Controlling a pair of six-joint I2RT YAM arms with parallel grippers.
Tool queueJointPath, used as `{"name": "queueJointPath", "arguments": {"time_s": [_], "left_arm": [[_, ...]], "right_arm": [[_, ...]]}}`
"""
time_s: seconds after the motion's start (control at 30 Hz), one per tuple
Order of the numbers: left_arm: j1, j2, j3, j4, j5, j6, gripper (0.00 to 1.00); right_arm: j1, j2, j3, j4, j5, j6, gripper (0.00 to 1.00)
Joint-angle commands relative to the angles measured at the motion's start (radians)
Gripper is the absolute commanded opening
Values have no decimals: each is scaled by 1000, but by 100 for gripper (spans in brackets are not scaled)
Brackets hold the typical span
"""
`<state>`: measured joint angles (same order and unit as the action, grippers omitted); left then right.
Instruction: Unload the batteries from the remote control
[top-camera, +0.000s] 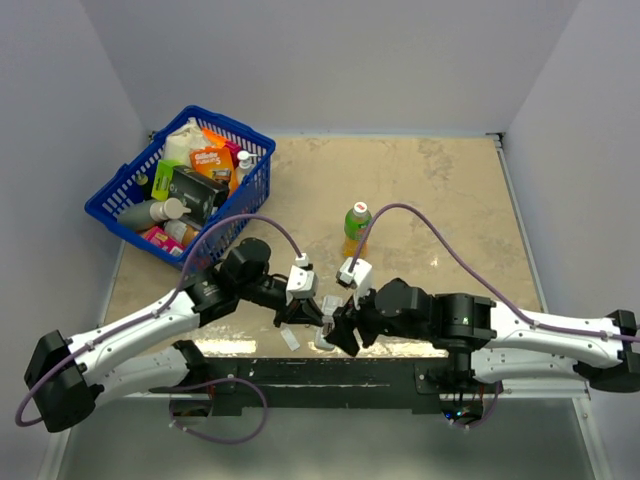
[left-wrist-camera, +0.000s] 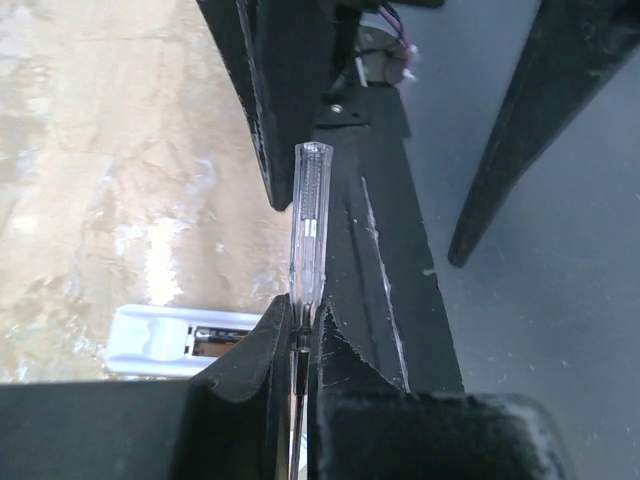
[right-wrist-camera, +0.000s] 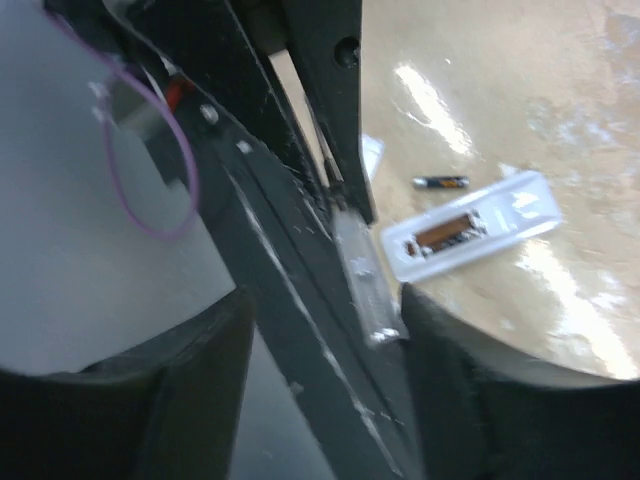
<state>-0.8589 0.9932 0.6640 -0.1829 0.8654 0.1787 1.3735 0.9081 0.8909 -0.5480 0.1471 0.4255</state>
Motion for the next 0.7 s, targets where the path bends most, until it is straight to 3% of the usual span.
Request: {"name": "queueJointPath", "arguments": {"time_s": [0.0,0.03,0.1,0.23,0.5,0.57,0.6,0.67], "left_arm": [[1,-66,-21,161,-227,-126,0],[1,-103,-55,166,-262,-148,0],[1,-139,-92,272,-354,-226,0],[1,-203,-164,353,-465,-280,0],[3,-205,-175,408,-479,-323,0],[3,-215,-199,457,-479,-364,0],[3,-217,-208,479,-476,-380,0],[1,-225,-233,525,-473,-412,0]], "right_arm": [[2,-67,-116,371,32,327,81],[2,-89,-130,397,99,376,99],[4,-104,-142,408,185,525,98],[2,-92,-80,337,345,580,99],[4,83,141,79,473,506,98],[2,95,155,72,482,527,88],[2,83,148,98,486,535,67],[2,63,113,132,496,578,46]]}}
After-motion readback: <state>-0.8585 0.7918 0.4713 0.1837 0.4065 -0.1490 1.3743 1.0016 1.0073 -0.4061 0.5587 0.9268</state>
